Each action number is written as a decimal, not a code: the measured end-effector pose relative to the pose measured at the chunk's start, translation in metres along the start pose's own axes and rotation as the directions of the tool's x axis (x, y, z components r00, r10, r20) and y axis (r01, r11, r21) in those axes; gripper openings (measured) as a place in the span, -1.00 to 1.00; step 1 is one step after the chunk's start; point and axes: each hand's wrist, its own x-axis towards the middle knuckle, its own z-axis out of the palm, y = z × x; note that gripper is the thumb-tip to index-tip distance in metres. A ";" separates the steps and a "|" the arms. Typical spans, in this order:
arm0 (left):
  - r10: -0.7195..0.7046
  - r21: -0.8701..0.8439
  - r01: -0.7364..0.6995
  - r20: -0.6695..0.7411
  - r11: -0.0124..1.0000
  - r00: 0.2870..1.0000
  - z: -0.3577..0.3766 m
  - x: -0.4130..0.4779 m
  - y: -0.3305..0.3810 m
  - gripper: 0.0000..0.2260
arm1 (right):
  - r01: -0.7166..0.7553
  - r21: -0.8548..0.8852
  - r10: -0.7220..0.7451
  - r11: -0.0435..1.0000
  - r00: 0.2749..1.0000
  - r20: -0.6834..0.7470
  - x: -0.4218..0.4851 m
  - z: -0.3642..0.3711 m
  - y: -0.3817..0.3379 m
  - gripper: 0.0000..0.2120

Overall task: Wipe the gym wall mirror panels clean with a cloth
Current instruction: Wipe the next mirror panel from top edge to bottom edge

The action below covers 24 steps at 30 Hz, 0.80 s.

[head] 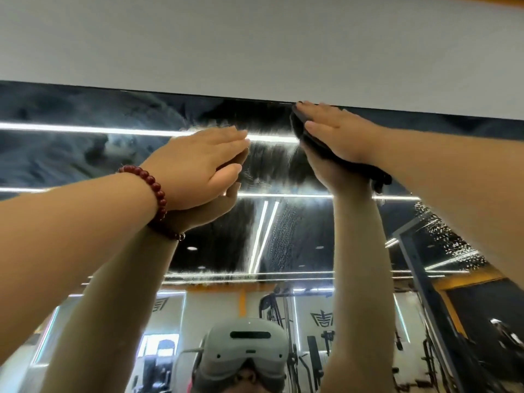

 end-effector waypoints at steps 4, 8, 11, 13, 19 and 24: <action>0.005 -0.030 -0.006 -0.020 1.000 1.000 -0.001 -0.002 -0.002 -0.19 | -0.052 -0.102 0.046 0.993 0.997 -0.055 0.015 0.005 -0.012 -0.53; 0.019 -0.035 -0.020 -0.032 0.999 0.999 -0.003 -0.002 0.000 -0.18 | 0.277 -0.115 -0.271 0.954 0.960 0.066 -0.041 0.021 -0.041 -0.52; 0.069 -0.035 -0.071 -0.042 0.997 0.997 -0.005 -0.003 0.002 -0.21 | 0.457 -0.094 -0.438 0.885 0.883 0.168 -0.085 0.026 -0.045 -0.53; 0.075 -0.075 -0.075 0.000 0.994 0.997 -0.003 -0.011 0.006 -0.21 | 0.433 -0.069 -0.414 0.899 0.890 0.190 -0.084 0.020 -0.037 -0.52; 0.063 -0.046 -0.061 0.052 0.997 0.997 0.005 -0.051 0.012 -0.21 | -0.119 -0.091 0.116 0.989 0.992 -0.043 -0.016 0.012 -0.029 -0.51; 0.061 -0.034 -0.060 0.010 0.998 0.998 0.010 -0.058 0.015 -0.20 | 0.170 -0.117 -0.165 0.978 0.985 0.058 -0.053 0.030 -0.065 -0.49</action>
